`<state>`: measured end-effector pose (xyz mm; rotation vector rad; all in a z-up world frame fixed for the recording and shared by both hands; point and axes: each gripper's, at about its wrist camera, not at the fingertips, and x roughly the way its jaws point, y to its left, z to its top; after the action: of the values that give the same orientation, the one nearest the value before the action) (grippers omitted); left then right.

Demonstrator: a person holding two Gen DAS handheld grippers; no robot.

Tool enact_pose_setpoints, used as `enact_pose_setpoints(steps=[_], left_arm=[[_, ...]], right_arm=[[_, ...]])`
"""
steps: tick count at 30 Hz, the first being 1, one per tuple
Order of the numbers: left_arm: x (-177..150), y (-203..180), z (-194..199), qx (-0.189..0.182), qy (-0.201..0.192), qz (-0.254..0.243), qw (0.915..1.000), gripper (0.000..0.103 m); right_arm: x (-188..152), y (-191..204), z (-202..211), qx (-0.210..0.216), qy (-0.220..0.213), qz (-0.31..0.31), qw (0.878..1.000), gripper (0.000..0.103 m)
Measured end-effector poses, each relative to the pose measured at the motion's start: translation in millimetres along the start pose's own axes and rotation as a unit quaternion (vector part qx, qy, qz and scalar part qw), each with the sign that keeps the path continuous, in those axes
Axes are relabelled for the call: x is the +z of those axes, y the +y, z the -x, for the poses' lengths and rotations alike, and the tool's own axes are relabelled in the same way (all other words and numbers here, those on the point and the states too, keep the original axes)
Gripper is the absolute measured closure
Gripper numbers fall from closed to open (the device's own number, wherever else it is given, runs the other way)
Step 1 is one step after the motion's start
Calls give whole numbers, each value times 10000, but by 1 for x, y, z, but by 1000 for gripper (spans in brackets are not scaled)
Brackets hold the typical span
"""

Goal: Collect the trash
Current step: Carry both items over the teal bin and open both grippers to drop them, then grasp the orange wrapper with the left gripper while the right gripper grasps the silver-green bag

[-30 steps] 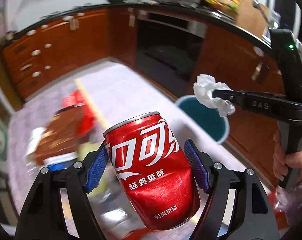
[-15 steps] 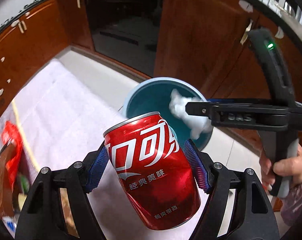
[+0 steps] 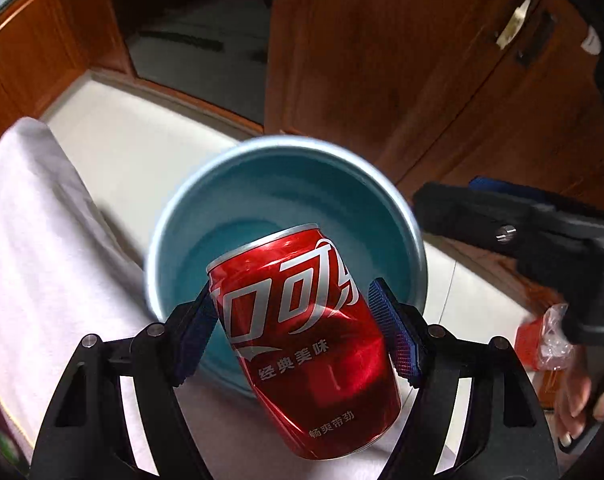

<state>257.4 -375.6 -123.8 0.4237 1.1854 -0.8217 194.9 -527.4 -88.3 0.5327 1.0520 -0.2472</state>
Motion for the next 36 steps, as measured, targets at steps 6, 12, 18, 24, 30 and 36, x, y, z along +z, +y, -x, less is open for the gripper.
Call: enact_pose_setpoints(steps=[6,12,18,24,30,36], left_arm=[[4,6,-17,134,202,-68,9997,25],[-10,3,3,224,111,31,9997,24],[-34,4,50,230,-186,84,9995,23],[-76,12,112,460,-619,176,9969,10],[-134,44,169,658,-919,511,9923,8],[-203,98,211,1073,-1051,974,9839,4]], right_arm=[[-2,-6,-7,-137,123,-74,9998,24],[-7,4,-6,-151,159,-15,9998,24],[-17,26,14,-132,33,157,9998,16],[-43,63,45,-27,-159,511,9986,16],[-78,119,61,324,-46,963,9948,15],[-116,176,63,587,227,1452,9874,13]])
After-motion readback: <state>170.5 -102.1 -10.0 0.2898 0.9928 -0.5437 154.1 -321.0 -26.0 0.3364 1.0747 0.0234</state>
